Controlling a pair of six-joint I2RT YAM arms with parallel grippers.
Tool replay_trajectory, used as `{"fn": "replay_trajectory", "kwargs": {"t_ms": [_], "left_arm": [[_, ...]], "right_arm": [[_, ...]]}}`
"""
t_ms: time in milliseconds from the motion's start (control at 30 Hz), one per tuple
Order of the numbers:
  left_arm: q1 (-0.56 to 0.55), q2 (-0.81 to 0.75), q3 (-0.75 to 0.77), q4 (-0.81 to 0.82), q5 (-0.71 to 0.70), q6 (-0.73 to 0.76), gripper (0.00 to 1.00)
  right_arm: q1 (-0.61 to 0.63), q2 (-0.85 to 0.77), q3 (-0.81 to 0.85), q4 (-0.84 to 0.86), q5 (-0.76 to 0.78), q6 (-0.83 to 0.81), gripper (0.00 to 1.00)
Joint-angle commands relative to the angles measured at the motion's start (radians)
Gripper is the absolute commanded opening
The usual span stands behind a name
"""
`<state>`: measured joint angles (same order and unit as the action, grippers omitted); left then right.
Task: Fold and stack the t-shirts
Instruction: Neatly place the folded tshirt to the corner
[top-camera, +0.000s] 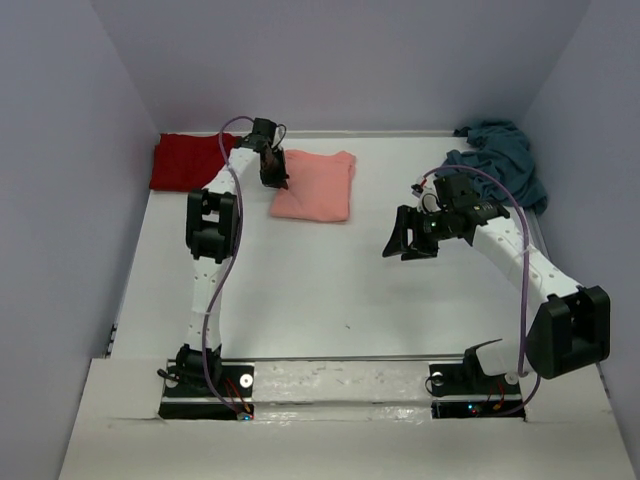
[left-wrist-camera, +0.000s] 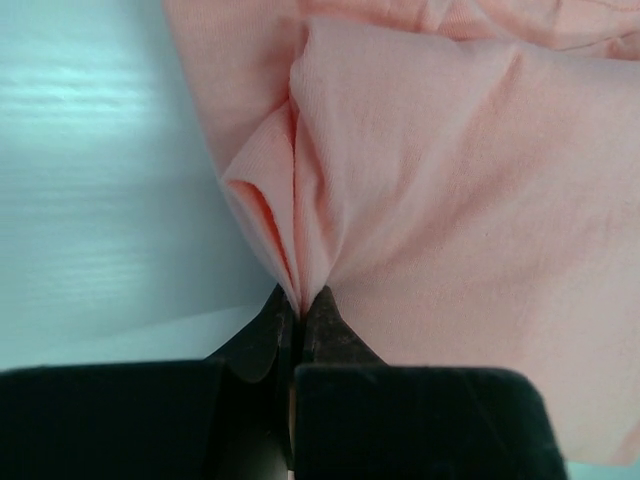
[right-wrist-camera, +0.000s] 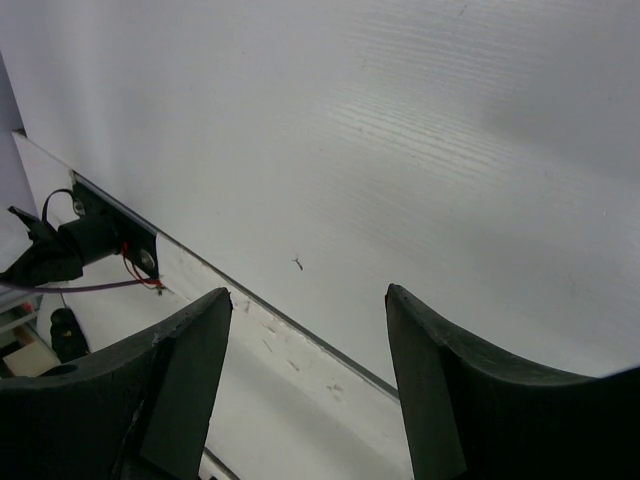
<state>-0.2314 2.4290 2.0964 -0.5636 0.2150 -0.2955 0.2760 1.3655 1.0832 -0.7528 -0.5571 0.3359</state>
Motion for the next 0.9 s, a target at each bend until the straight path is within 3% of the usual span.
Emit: {"fn": "replay_trajectory", "kwargs": {"t_ms": [0, 300, 533, 733, 800, 833, 867], "left_arm": [[0.050, 0.085, 0.181, -0.142, -0.108, 0.096, 0.00], [0.179, 0.114, 0.200, -0.067, -0.152, 0.107, 0.00], [0.213, 0.180, 0.353, -0.036, -0.232, 0.165, 0.00], [0.222, 0.197, 0.369, 0.024, -0.236, 0.171, 0.00], [0.222, 0.200, 0.372, 0.042, -0.232, 0.167, 0.04], [0.222, 0.200, 0.370, 0.051, -0.221, 0.165, 0.17], [0.222, 0.197, 0.369, 0.071, -0.220, 0.162, 0.23]], "right_arm": [[-0.004, -0.045, 0.023, -0.025, -0.003, -0.003, 0.69], [-0.004, -0.046, 0.032, -0.057, 0.003, -0.005, 0.69], [-0.004, -0.040, 0.044, -0.083, 0.006, -0.012, 0.69], [-0.004, -0.042, 0.047, -0.103, 0.006, -0.014, 0.69], [-0.004, -0.043, 0.044, -0.106, 0.011, -0.012, 0.69], [-0.004, -0.043, 0.046, -0.108, 0.011, -0.012, 0.69], [-0.004, -0.039, 0.047, -0.109, 0.011, -0.014, 0.69]]}}
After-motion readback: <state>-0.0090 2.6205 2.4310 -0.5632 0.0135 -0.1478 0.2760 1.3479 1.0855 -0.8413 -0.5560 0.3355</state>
